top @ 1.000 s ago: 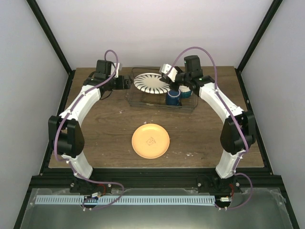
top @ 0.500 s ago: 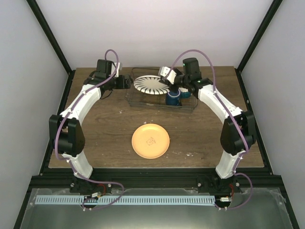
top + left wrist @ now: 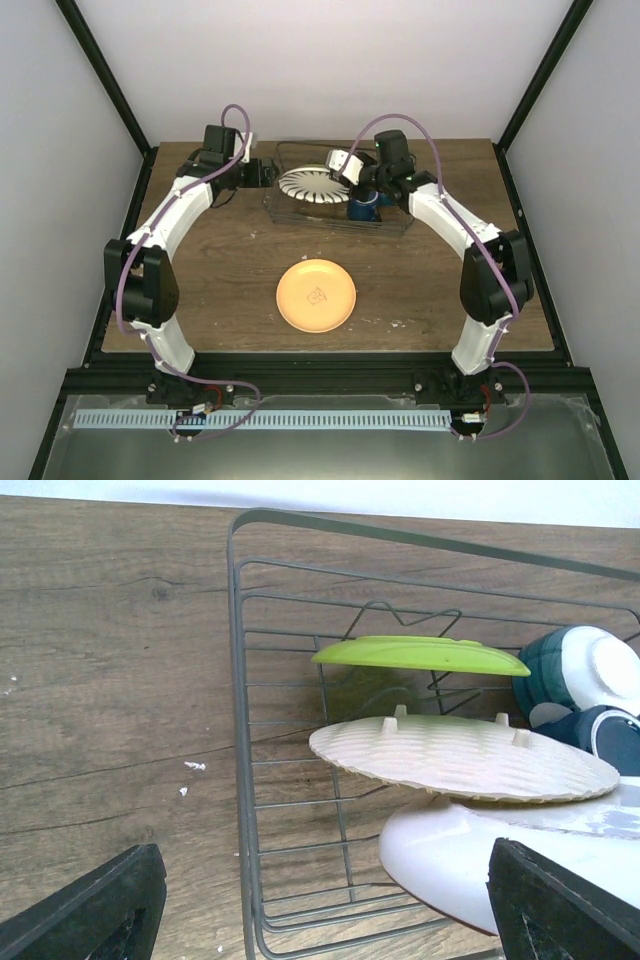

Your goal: Load the mixed dishes into the dish rack

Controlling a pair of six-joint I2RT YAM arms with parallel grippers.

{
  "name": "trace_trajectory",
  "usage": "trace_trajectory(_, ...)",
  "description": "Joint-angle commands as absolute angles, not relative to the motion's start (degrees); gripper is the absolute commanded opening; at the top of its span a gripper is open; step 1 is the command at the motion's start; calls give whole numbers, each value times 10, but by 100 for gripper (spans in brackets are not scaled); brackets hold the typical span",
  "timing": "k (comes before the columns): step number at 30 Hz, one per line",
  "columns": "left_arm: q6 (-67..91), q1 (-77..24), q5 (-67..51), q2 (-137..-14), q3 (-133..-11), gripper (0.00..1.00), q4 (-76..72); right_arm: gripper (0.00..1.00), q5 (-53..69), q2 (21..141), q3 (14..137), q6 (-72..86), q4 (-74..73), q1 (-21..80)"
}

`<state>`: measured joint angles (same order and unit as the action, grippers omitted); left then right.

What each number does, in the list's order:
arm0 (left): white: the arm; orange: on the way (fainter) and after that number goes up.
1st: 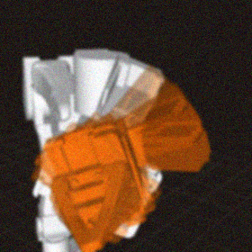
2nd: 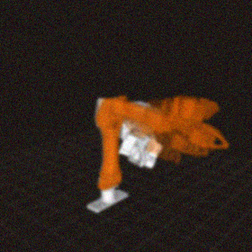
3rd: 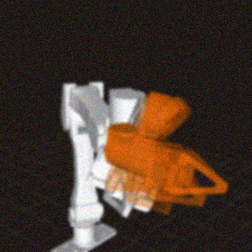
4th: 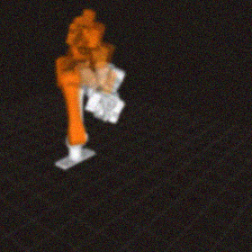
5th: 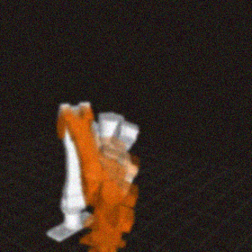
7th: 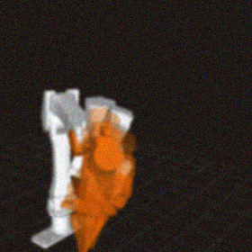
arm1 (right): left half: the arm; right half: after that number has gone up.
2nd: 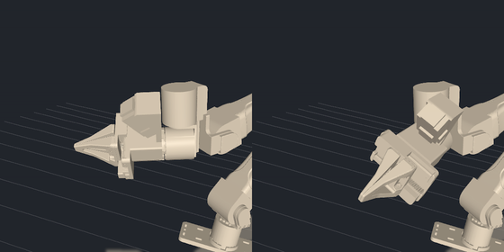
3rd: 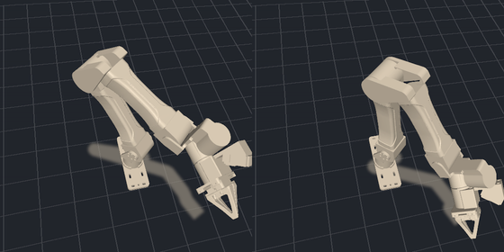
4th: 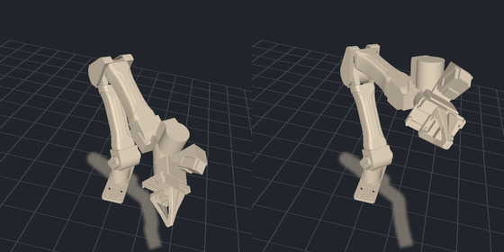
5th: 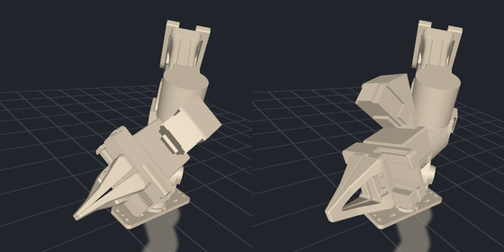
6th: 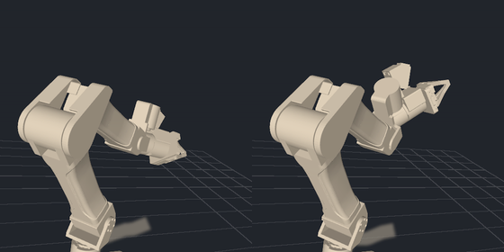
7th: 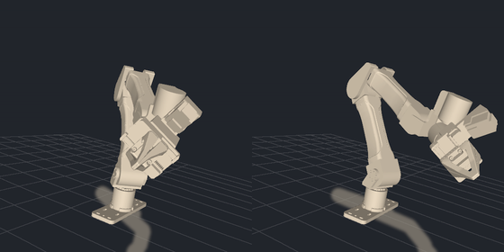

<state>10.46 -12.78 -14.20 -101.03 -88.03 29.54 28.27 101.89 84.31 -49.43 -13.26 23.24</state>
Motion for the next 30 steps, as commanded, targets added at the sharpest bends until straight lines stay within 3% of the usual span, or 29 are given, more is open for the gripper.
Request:
trace_trajectory(1,102,-125,-141,-1020,-898,89,300,1,287,1018,855,-502,-62,243)
trace_trajectory(15,102,-125,-137,-1024,-905,89,309,1,264,1042,815,-462,-42,260)
trace_trajectory(21,103,-125,-117,-1006,-882,90,316,24,240,1037,815,-436,-47,261)
trace_trajectory(30,115,-125,-110,-958,-822,90,306,32,218,1008,804,-414,-88,274)
